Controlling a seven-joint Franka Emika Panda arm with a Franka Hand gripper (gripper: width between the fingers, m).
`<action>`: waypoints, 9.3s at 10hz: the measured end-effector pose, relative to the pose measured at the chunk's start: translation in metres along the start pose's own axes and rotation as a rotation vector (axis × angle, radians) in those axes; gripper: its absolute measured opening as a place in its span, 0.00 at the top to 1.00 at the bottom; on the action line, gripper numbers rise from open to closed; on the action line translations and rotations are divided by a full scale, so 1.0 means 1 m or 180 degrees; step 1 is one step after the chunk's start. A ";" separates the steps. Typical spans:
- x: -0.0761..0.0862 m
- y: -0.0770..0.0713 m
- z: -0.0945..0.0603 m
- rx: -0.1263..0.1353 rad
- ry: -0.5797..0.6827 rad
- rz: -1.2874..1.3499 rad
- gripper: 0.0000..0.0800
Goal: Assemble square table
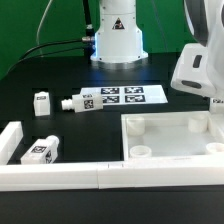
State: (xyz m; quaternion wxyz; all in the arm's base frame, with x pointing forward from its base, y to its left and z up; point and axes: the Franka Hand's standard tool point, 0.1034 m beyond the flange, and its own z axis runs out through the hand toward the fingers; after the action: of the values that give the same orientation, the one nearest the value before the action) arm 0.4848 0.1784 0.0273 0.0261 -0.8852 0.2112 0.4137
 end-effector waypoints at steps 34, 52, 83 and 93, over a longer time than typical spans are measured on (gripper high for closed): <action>0.013 0.020 -0.212 0.0791 0.4624 -0.1356 0.64; 0.049 0.011 -0.172 0.0369 0.4755 -0.1728 0.64; 0.072 0.009 -0.150 0.0670 0.2945 -0.0588 0.65; 0.073 0.004 -0.152 0.2004 0.2538 0.1977 0.40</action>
Offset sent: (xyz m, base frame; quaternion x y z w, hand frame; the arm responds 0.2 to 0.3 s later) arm 0.0000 0.0000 0.0000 0.0000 0.0000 0.0000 1.0000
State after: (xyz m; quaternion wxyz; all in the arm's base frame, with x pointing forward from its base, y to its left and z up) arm 0.6343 0.1151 0.0733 0.0838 -0.8188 0.5662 -0.0449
